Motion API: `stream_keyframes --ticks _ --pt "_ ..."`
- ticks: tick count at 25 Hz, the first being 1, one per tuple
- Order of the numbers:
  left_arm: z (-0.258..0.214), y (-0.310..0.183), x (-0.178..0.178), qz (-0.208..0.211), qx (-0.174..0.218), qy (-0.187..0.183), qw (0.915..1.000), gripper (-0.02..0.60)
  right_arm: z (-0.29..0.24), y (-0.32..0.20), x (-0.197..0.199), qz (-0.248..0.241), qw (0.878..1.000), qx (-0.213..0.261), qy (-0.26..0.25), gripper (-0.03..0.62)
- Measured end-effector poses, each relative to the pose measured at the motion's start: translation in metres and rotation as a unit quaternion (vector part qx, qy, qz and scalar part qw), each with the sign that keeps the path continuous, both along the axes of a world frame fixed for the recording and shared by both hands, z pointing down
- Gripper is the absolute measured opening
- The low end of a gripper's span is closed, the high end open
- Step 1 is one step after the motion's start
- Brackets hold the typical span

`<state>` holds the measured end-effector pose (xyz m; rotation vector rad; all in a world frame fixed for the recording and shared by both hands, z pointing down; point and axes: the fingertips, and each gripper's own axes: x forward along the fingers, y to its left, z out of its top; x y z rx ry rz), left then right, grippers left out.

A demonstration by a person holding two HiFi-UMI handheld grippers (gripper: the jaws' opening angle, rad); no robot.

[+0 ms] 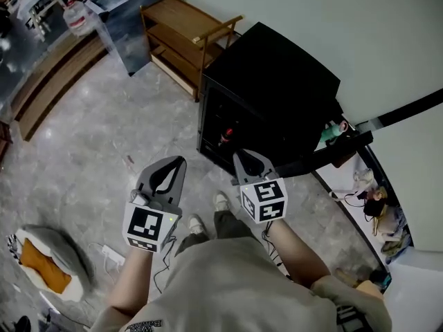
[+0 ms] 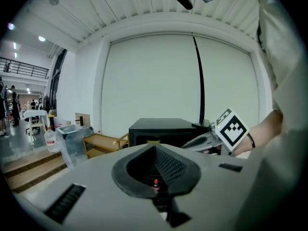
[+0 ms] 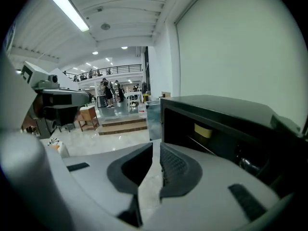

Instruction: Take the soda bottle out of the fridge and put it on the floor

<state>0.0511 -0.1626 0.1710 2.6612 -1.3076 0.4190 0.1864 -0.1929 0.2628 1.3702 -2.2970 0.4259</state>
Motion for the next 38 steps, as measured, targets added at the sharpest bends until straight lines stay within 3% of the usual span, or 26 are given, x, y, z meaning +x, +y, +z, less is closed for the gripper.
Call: stream_keyframes --ticks 5,10,14,18,25,38 --pt "0.029 -0.038 0.004 -0.033 -0.009 -0.004 0.9994 0.011 0.042 -0.045 0.01 0.023 1.0 0.015 -0.013 0.059" --pt "0.065 -0.062 0.006 -0.064 -0.026 -0.004 0.9976 0.011 0.098 -0.071 0.01 0.011 1.0 -0.009 -0.004 0.117" --pt "0.099 -0.08 0.009 -0.088 -0.044 -0.014 0.9951 0.011 0.148 -0.089 0.008 0.005 0.999 -0.033 0.004 0.126" --pt "0.133 -0.096 0.011 -0.102 -0.064 -0.017 0.9926 0.011 0.19 -0.107 0.015 0.035 0.998 -0.055 -0.004 0.124" --pt "0.194 -0.105 -0.003 -0.125 -0.105 -0.011 0.9865 0.011 0.256 -0.124 0.011 0.035 0.997 -0.066 0.035 0.124" --pt "0.273 -0.117 -0.014 -0.147 -0.15 0.002 0.9777 0.011 0.376 -0.164 0.036 0.137 0.98 -0.134 0.06 0.144"
